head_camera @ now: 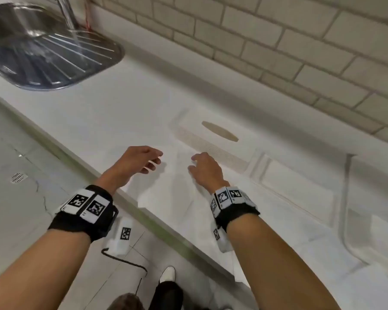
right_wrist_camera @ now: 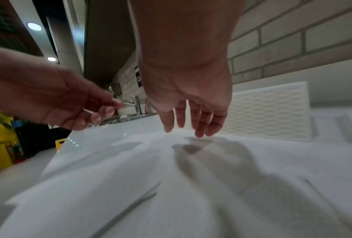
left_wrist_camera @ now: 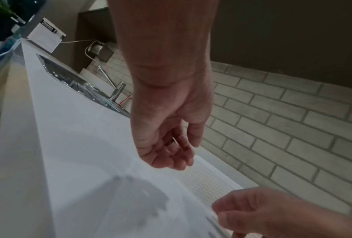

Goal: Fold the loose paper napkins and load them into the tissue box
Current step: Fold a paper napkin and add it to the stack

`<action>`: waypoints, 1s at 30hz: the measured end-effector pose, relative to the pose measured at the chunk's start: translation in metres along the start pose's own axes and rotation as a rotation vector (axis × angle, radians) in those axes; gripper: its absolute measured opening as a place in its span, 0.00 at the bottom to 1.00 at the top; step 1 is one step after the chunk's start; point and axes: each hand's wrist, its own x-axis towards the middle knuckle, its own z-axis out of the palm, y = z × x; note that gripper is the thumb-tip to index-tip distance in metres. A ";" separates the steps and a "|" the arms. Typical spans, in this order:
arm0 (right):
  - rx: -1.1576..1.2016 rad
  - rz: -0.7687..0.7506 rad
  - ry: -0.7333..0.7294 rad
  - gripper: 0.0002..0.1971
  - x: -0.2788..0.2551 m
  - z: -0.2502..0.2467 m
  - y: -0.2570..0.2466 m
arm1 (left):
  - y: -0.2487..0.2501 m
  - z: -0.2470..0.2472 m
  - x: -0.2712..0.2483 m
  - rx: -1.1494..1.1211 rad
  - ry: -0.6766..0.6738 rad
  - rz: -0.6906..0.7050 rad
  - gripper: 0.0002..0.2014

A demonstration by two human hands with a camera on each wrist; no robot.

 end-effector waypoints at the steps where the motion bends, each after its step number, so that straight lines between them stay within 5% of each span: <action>1: -0.056 0.002 -0.001 0.20 0.002 0.002 -0.001 | -0.002 0.001 0.004 -0.027 0.015 0.007 0.09; 11: -0.246 0.036 0.037 0.21 0.029 0.011 0.000 | -0.009 0.024 0.025 -0.024 0.085 0.049 0.07; 17: -0.124 -0.132 0.101 0.12 0.031 -0.012 -0.011 | -0.012 0.035 0.032 0.078 -0.018 0.107 0.25; 20: 0.007 -0.174 0.076 0.10 0.029 -0.027 -0.021 | -0.011 0.037 0.034 0.080 -0.040 0.098 0.14; 22: 0.206 -0.165 0.060 0.09 0.031 -0.034 -0.025 | -0.012 0.033 0.035 0.066 0.004 0.077 0.11; 25: 0.452 -0.091 0.235 0.13 0.037 -0.035 -0.025 | -0.011 0.019 0.033 -0.056 0.107 0.072 0.12; 27: 0.396 -0.020 0.296 0.13 0.041 -0.024 -0.025 | -0.009 0.002 0.033 -0.144 0.213 0.055 0.07; 30: 0.191 0.059 0.136 0.12 0.047 0.006 -0.028 | -0.013 -0.022 0.037 -0.126 0.329 0.000 0.06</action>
